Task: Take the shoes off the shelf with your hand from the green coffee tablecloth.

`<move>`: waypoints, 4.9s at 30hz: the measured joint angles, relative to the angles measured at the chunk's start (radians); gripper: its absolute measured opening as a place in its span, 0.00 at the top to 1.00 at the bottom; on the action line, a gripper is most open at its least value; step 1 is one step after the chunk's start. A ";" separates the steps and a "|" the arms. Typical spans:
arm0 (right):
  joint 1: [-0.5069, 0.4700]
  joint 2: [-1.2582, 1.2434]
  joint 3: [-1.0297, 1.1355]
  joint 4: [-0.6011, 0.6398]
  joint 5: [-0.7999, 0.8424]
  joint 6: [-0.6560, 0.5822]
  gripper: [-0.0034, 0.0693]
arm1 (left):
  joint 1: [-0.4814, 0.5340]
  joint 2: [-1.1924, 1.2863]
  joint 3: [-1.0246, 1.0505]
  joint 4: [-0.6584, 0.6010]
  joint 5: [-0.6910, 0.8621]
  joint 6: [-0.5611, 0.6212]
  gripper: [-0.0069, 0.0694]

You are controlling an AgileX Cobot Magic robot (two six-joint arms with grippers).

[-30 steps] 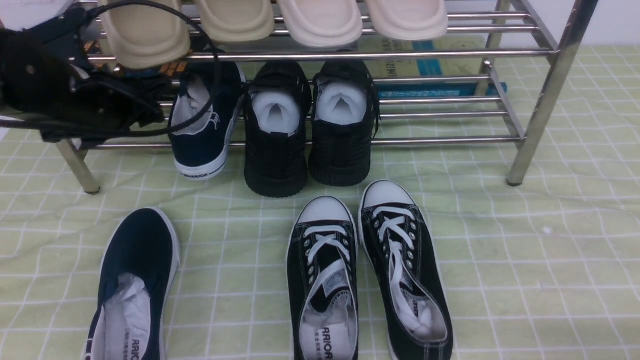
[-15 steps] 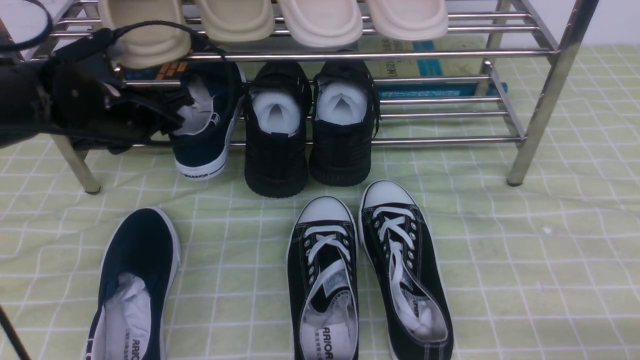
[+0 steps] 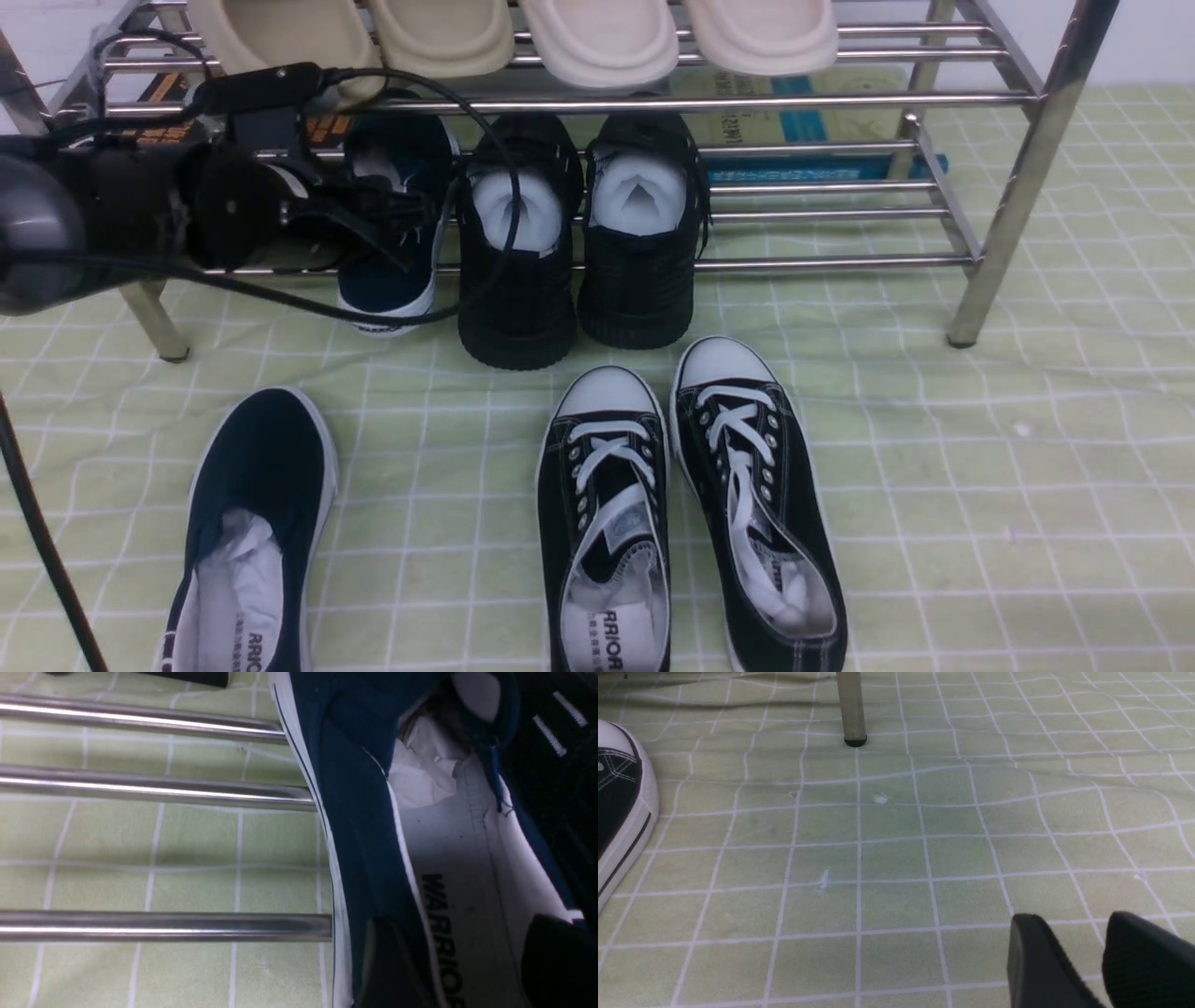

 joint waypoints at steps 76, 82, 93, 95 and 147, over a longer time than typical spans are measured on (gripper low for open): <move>0.000 0.000 0.000 0.001 0.000 0.000 0.62 | -0.011 -0.496 0.174 -0.279 0.889 0.004 0.38; 0.000 0.000 0.000 0.001 0.000 0.000 0.62 | -0.011 -0.724 0.096 -0.195 0.968 0.104 0.55; 0.000 0.000 0.000 0.000 0.000 0.000 0.62 | -0.011 -1.223 0.335 -0.071 0.968 0.131 0.91; 0.000 0.000 0.000 0.000 0.000 0.000 0.62 | -0.011 -1.381 0.504 -0.082 0.754 0.103 0.91; 0.000 0.000 0.000 0.001 0.000 0.000 0.62 | 0.224 -1.779 1.203 0.237 0.264 -0.124 0.87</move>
